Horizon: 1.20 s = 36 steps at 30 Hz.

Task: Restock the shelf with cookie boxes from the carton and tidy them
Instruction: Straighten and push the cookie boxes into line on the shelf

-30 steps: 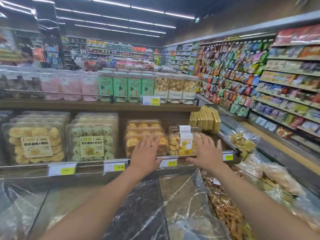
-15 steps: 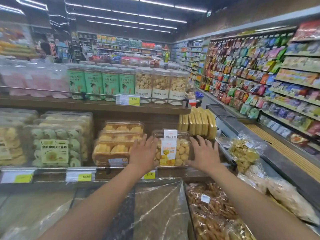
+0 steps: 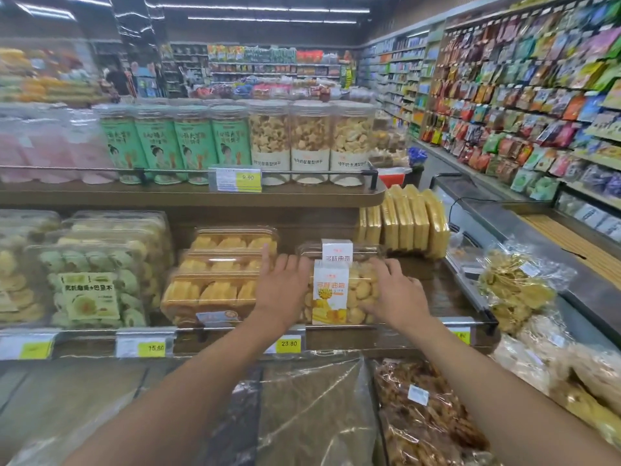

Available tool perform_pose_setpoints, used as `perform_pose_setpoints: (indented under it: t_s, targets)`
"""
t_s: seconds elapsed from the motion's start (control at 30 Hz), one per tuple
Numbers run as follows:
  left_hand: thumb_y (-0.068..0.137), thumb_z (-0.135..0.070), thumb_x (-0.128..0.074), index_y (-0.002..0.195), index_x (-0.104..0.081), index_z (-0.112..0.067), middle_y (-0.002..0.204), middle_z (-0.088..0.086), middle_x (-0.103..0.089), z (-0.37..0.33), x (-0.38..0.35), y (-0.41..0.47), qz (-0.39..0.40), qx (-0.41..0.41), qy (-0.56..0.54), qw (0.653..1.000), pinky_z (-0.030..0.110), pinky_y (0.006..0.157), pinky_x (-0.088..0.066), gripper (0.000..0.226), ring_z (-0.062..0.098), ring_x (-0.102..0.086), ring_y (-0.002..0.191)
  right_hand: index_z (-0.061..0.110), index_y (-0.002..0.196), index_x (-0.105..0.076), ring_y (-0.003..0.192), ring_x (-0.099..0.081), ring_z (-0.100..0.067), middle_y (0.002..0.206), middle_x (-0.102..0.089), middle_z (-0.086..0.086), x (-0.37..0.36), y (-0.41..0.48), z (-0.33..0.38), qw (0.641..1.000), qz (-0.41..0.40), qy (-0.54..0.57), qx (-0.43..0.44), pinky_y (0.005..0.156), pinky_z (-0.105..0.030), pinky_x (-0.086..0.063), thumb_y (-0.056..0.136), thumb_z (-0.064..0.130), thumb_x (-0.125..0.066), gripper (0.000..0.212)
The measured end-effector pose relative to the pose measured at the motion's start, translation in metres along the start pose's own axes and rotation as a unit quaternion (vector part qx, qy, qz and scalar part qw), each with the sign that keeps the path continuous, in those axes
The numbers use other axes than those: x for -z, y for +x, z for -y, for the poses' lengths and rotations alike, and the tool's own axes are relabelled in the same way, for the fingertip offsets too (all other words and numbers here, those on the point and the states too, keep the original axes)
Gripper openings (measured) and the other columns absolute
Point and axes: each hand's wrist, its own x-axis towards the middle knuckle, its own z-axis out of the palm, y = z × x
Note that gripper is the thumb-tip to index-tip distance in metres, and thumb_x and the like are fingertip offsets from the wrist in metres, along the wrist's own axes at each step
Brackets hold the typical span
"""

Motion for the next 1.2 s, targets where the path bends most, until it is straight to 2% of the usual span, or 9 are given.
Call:
perform_pose_setpoints:
  t_s: [0.17, 0.3, 0.4, 0.47, 0.57, 0.73, 0.97, 1.13, 1.2]
  targets:
    - [0.091, -0.037, -0.074, 0.134, -0.042, -0.015, 0.127, 0.004, -0.058, 0.0, 0.006, 0.01, -0.004, -0.017, 0.009, 1.0, 0.059, 0.13, -0.012, 0.058, 0.027, -0.058, 0.124, 0.029, 0.164, 0.004, 0.145, -0.043, -0.027, 0.167, -0.025, -0.002, -0.002, 0.012, -0.006, 0.995, 0.005, 0.082, -0.049, 0.11, -0.055, -0.045, 0.065, 0.061, -0.091, 0.141]
    - [0.094, -0.044, -0.071, 0.135, -0.041, -0.015, 0.131, 0.006, -0.058, 0.001, 0.007, 0.012, -0.003, -0.025, 0.01, 1.0, 0.057, 0.13, -0.01, 0.059, 0.027, -0.058, 0.127, 0.028, 0.164, 0.016, 0.157, -0.022, -0.025, 0.173, -0.015, -0.001, 0.0, 0.03, -0.017, 0.958, 0.056, 0.269, -0.077, 0.125, -0.051, -0.029, 0.058, 0.04, -0.102, 0.158]
    - [0.093, -0.053, -0.068, 0.151, -0.03, -0.011, 0.155, 0.013, -0.048, 0.005, 0.005, 0.02, 0.019, -0.023, 0.02, 0.999, 0.06, 0.13, -0.001, 0.081, 0.032, -0.04, 0.15, 0.027, 0.163, 0.019, 0.155, -0.028, -0.023, 0.172, -0.021, 0.0, -0.002, 0.032, -0.022, 0.927, 0.092, 0.353, -0.085, 0.121, -0.042, -0.033, 0.064, 0.026, -0.1, 0.155]
    - [0.088, -0.068, -0.067, 0.164, -0.008, -0.01, 0.169, 0.014, -0.032, 0.011, 0.007, 0.028, 0.063, -0.01, 0.031, 0.997, 0.063, 0.127, 0.008, 0.112, 0.034, -0.021, 0.161, 0.025, 0.165, 0.015, 0.155, -0.028, -0.022, 0.173, -0.019, 0.0, -0.006, 0.031, -0.026, 0.918, 0.095, 0.375, -0.088, 0.121, -0.041, -0.033, 0.062, 0.03, -0.099, 0.153]
    - [0.079, -0.087, -0.059, 0.167, 0.01, -0.014, 0.17, 0.012, -0.033, 0.019, 0.013, 0.04, 0.128, -0.01, 0.053, 0.99, 0.069, 0.124, 0.011, 0.134, 0.032, -0.012, 0.163, 0.02, 0.167, 0.005, 0.154, -0.029, -0.018, 0.172, -0.021, 0.004, -0.01, 0.029, -0.03, 0.912, 0.09, 0.39, -0.087, 0.12, -0.038, -0.031, 0.067, 0.03, -0.097, 0.143]
    - [0.078, -0.087, -0.06, 0.168, 0.005, -0.014, 0.161, 0.011, -0.048, 0.017, 0.016, 0.052, 0.18, -0.022, 0.057, 0.982, 0.073, 0.121, 0.013, 0.133, 0.029, -0.029, 0.158, 0.021, 0.166, -0.007, 0.133, -0.04, -0.003, 0.157, -0.036, 0.011, -0.014, 0.028, -0.034, 0.899, 0.101, 0.422, -0.061, 0.107, -0.025, -0.037, 0.077, 0.015, -0.091, 0.123]
    - [0.078, -0.084, -0.065, 0.168, 0.002, -0.015, 0.146, 0.011, -0.061, 0.016, 0.019, 0.051, 0.16, -0.036, 0.029, 0.986, 0.076, 0.121, 0.006, 0.132, 0.034, -0.047, 0.144, 0.023, 0.166, -0.014, 0.139, -0.045, -0.009, 0.16, -0.039, 0.009, -0.013, 0.026, -0.04, 0.898, 0.093, 0.426, -0.059, 0.113, -0.04, -0.047, 0.068, 0.028, -0.092, 0.125]
    - [0.075, -0.08, -0.072, 0.168, 0.006, -0.017, 0.152, 0.01, -0.056, 0.025, 0.018, 0.052, 0.175, -0.054, 0.041, 0.982, 0.078, 0.121, 0.001, 0.137, 0.034, -0.041, 0.149, 0.023, 0.16, -0.031, 0.112, -0.055, 0.006, 0.137, -0.05, 0.017, -0.02, 0.026, -0.047, 0.922, 0.065, 0.378, -0.05, 0.08, -0.004, -0.047, 0.073, 0.015, -0.094, 0.108]
    - [0.075, -0.077, -0.075, 0.167, -0.004, -0.016, 0.15, 0.008, -0.057, 0.022, 0.02, 0.049, 0.152, -0.046, 0.046, 0.986, 0.078, 0.121, 0.0, 0.132, 0.034, -0.044, 0.147, 0.023, 0.159, -0.032, 0.116, -0.054, 0.004, 0.139, -0.051, 0.016, -0.022, 0.023, -0.047, 0.933, 0.061, 0.353, -0.043, 0.085, -0.003, -0.044, 0.068, 0.018, -0.098, 0.113]
